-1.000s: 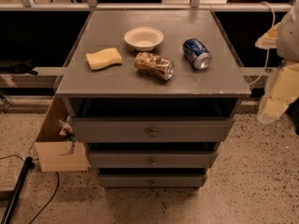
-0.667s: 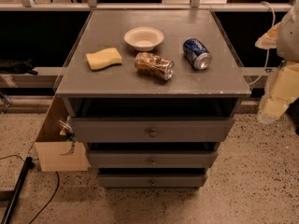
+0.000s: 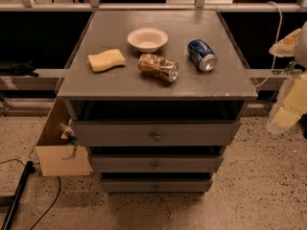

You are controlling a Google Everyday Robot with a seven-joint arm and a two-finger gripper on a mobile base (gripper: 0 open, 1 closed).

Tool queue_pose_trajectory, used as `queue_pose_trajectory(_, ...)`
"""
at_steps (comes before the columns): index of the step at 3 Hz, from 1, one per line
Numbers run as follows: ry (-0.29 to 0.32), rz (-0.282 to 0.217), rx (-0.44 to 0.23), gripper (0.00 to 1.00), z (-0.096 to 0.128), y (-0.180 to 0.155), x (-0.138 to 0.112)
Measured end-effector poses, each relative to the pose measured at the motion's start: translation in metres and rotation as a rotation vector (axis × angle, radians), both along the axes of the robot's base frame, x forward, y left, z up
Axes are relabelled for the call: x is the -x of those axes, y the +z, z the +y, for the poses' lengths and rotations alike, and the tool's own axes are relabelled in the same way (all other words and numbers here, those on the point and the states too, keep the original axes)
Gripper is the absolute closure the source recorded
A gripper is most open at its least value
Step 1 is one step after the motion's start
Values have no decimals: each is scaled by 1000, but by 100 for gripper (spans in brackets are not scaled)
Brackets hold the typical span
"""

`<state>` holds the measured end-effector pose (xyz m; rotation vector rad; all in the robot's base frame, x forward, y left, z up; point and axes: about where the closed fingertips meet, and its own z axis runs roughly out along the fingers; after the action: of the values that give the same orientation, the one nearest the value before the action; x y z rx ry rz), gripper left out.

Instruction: Open top drawer

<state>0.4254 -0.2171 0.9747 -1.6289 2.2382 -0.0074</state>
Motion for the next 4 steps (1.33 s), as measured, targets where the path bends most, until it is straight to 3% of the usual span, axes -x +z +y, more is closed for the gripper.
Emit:
queue_pose_trajectory(1,-67,-9,-111,0,2,-17,25)
queue_pose_trajectory(2,-81,38,-183,0,12,-72,55)
queue_pose_trajectory(4,-95,43,-200,0,19,-83,53)
